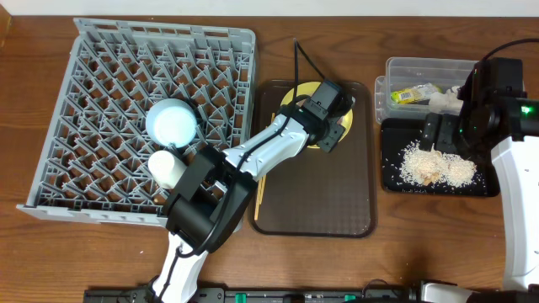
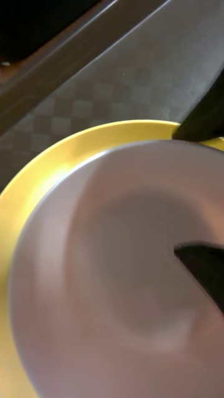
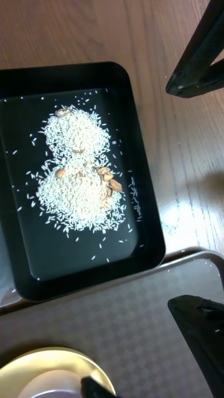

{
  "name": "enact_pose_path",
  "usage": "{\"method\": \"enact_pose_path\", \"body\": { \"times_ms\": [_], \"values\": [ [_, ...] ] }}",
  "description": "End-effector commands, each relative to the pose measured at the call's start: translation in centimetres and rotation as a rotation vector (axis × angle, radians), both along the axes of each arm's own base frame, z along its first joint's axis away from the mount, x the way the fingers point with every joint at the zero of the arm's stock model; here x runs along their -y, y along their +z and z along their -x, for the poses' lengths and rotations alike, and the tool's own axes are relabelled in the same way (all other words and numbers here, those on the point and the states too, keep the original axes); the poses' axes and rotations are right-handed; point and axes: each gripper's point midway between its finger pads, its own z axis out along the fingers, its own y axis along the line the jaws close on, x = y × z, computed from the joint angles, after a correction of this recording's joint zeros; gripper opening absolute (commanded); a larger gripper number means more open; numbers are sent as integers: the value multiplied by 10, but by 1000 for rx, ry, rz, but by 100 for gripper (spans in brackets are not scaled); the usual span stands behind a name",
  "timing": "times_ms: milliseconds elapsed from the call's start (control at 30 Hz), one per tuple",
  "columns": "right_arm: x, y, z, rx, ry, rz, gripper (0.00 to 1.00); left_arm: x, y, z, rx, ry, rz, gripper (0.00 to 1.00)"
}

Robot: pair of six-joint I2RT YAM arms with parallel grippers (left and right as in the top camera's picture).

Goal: Sort waste into correct bins and load items into the dishwasher
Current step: 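Carry the pink bowl left over the dish rack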

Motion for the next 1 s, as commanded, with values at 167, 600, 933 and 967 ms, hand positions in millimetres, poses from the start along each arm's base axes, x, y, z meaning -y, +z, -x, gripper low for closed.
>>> {"method": "enact_pose_path", "body": {
  "times_ms": [167,600,933,967],
  "values": [
    [3,6,-2,17,-17,12,99,-10,-6,8,-36,3,-48,21],
    [3,6,-1,16,-17,12,99,-10,49,3,41,9,18,6],
    [3,6,-1,17,-16,12,99,-68,172,-6,93,62,259,6],
    [3,6,-1,17,-17,12,99,-76,182,-8,78,55,320,6]
  ]
}}
